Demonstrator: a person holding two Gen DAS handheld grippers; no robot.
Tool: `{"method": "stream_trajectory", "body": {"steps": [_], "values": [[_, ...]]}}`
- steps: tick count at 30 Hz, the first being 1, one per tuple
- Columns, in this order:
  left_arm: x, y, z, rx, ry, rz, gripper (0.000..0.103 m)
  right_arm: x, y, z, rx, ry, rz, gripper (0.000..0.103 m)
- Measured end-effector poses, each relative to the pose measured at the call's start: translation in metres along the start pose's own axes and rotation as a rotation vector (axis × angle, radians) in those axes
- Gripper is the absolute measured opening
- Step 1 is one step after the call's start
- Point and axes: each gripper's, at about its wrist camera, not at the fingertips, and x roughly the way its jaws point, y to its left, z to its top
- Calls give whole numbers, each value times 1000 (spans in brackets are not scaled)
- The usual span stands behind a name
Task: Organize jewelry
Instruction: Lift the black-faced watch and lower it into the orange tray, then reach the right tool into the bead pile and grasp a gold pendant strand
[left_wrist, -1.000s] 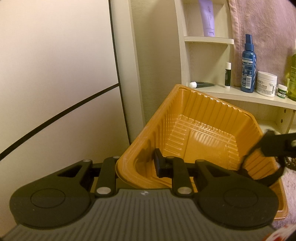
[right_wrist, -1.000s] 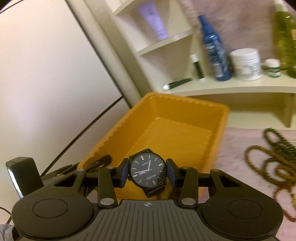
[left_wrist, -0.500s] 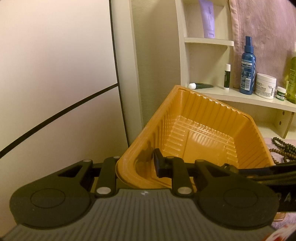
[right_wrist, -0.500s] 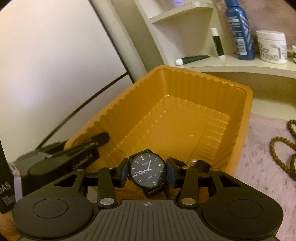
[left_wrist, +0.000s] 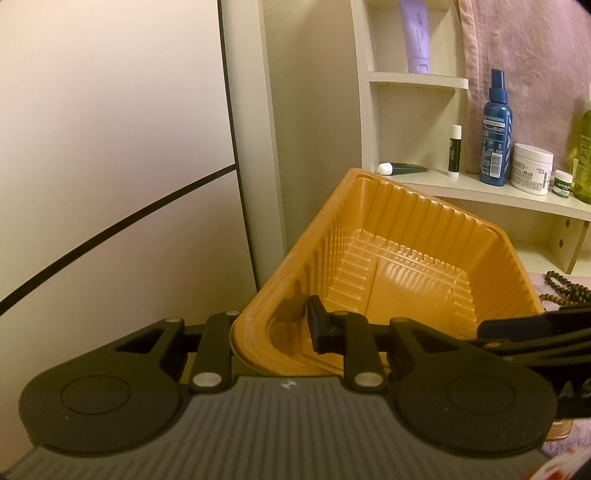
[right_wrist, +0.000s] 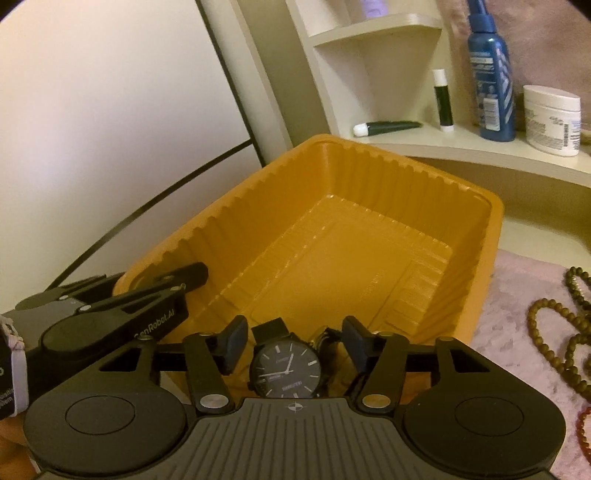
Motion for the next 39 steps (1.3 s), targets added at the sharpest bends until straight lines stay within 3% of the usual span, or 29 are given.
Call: {"method": "stream_trajectory", "body": {"steps": [11,24,31,39], "values": [[-1,0,-1,5,2,1,21,-57,-35,-4,84,-77,-88,63],[-1,0,-2,8,1,3,21,-128,-96,-44,194,-72,-320,64],[0,-1,-2,13,3,6,21,-138,-115,-64,215,-39,-387,63],[1,-1,-2,15,4,6,21,-126,-125,-72,148,6,-430,63]]}}
